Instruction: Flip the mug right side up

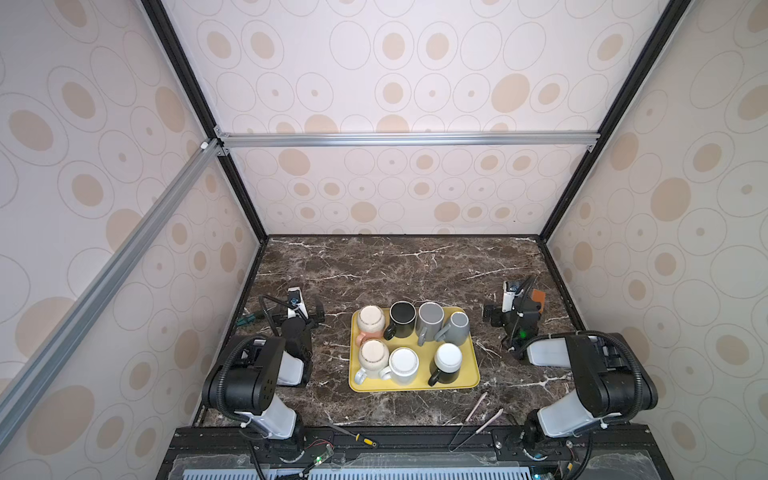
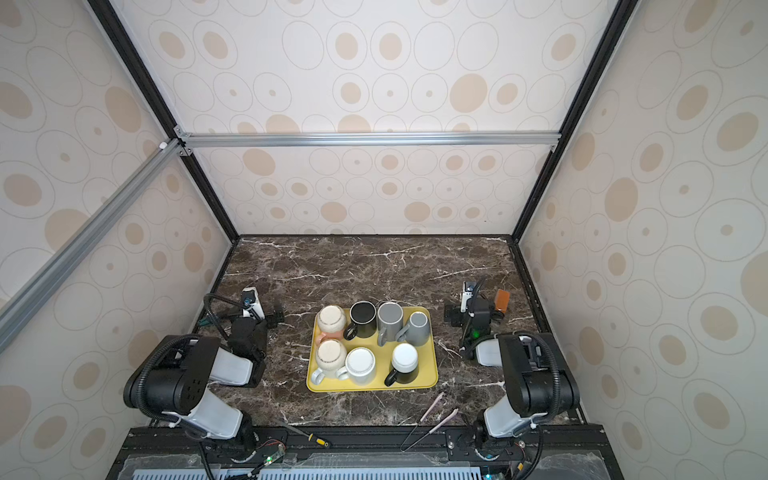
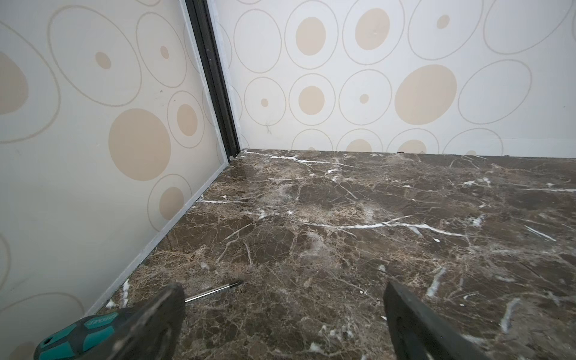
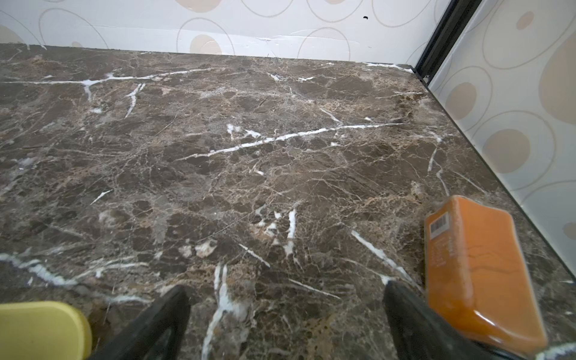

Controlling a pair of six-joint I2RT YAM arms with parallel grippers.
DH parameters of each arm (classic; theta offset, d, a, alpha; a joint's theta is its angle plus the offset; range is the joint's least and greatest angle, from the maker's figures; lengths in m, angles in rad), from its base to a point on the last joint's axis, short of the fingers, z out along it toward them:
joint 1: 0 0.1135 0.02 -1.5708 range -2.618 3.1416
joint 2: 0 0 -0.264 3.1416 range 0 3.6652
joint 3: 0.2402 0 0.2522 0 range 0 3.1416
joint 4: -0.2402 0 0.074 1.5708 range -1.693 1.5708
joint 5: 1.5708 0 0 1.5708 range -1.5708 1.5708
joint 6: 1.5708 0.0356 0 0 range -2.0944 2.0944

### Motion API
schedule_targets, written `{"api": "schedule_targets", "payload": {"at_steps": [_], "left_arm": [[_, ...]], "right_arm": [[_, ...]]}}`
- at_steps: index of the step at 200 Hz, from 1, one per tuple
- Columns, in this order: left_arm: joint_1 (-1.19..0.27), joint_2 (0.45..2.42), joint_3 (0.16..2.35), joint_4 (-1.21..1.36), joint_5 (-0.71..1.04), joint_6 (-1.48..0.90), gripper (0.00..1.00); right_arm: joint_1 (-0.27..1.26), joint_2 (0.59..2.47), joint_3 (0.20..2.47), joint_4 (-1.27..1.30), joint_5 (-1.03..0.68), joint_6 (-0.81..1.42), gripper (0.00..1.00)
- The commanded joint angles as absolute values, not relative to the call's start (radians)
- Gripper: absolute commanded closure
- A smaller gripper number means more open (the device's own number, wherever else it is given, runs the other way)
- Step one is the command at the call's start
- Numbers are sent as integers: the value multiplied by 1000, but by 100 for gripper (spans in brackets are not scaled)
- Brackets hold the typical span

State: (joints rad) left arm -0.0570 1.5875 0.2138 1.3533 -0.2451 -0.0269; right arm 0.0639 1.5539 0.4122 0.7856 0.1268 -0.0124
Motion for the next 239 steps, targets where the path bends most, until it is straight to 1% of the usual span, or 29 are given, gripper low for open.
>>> {"api": "schedule_targets", "payload": {"at_steps": [1, 239], "left_arm": [[-60, 1583, 212, 1388, -230, -17, 0], [-46, 1582, 219, 1374, -210, -25, 0]], "right_arm": [[60, 1541, 427, 790, 120, -16, 0], [53, 1541, 430, 780, 101, -18, 0]]}}
